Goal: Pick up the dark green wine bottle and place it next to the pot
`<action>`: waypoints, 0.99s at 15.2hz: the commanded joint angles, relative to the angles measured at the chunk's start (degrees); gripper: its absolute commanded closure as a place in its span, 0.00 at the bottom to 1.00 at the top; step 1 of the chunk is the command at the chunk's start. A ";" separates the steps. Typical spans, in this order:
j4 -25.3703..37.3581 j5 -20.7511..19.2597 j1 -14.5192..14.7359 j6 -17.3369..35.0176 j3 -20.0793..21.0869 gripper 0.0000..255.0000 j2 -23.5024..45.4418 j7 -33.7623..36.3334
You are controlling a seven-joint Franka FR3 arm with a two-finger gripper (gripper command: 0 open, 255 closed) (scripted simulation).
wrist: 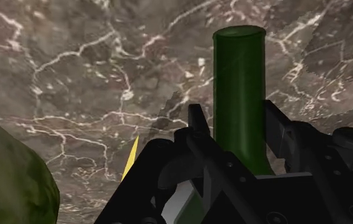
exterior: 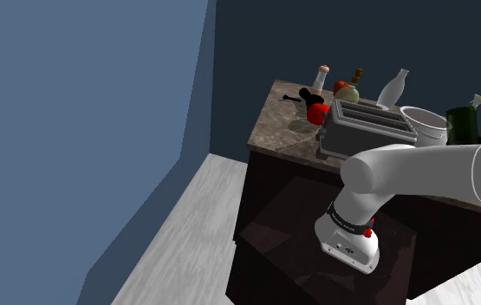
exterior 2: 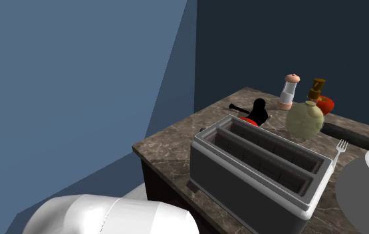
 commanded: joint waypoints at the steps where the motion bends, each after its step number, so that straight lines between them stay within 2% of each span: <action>1: -0.62 -0.83 0.45 1.23 -1.29 1.00 -0.28 0.09; 2: -0.86 -1.37 0.91 2.00 -2.25 1.00 -0.49 0.15; 10: -0.86 -1.38 0.91 2.00 -2.25 1.00 -0.49 0.15; 11: -0.86 -1.38 0.91 2.00 -2.25 0.00 -0.49 0.15; 15: -0.87 -1.38 0.91 2.00 -2.25 0.00 -0.49 0.16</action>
